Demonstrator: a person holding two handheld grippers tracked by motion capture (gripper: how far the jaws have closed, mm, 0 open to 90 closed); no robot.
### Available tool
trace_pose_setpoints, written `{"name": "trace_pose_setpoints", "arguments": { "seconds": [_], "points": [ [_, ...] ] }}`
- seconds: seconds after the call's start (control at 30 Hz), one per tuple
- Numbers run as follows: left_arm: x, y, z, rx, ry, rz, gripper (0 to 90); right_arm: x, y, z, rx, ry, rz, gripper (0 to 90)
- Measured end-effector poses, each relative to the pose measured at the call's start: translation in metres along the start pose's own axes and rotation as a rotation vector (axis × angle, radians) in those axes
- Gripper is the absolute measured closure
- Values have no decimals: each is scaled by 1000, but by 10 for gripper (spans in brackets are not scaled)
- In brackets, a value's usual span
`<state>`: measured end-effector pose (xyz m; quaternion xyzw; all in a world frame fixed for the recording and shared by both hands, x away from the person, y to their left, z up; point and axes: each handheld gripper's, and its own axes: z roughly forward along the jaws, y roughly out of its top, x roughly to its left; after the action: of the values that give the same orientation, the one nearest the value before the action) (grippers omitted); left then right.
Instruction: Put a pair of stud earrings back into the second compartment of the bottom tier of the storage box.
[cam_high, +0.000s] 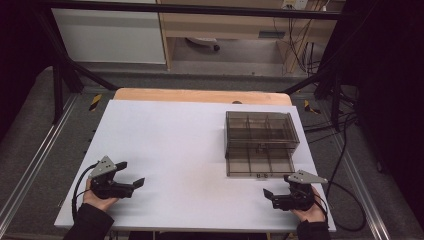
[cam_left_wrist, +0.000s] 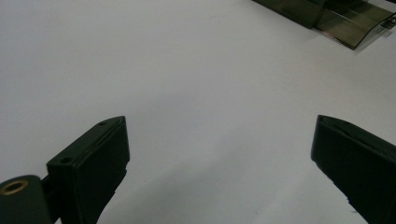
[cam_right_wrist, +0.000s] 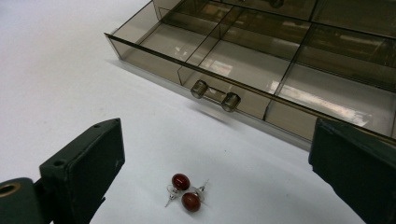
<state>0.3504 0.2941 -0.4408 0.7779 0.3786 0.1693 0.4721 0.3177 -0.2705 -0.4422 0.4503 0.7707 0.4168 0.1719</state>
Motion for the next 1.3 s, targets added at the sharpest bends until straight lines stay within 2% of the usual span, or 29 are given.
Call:
{"name": "trace_pose_setpoints", "arguments": {
  "seconds": [0.03,0.2,0.47,0.77,0.9,1.1,1.3],
  "points": [
    [0,0,0,0,0,0,45,0,0,0,-2,5,-12,27],
    [-1,0,0,1,0,0,45,0,-1,-1,11,18,-1,24],
    [-1,0,1,6,1,2,45,0,-3,-3,35,-15,0,80],
    [-1,0,0,5,3,3,45,-1,-5,-7,41,-28,5,234],
    [-1,0,1,5,4,3,45,2,-5,-7,66,-40,-4,290],
    [-1,0,1,5,5,0,45,2,-6,-5,91,-37,9,384],
    [-1,0,0,5,5,2,45,1,-8,-4,113,-15,23,487]
  ]
}}
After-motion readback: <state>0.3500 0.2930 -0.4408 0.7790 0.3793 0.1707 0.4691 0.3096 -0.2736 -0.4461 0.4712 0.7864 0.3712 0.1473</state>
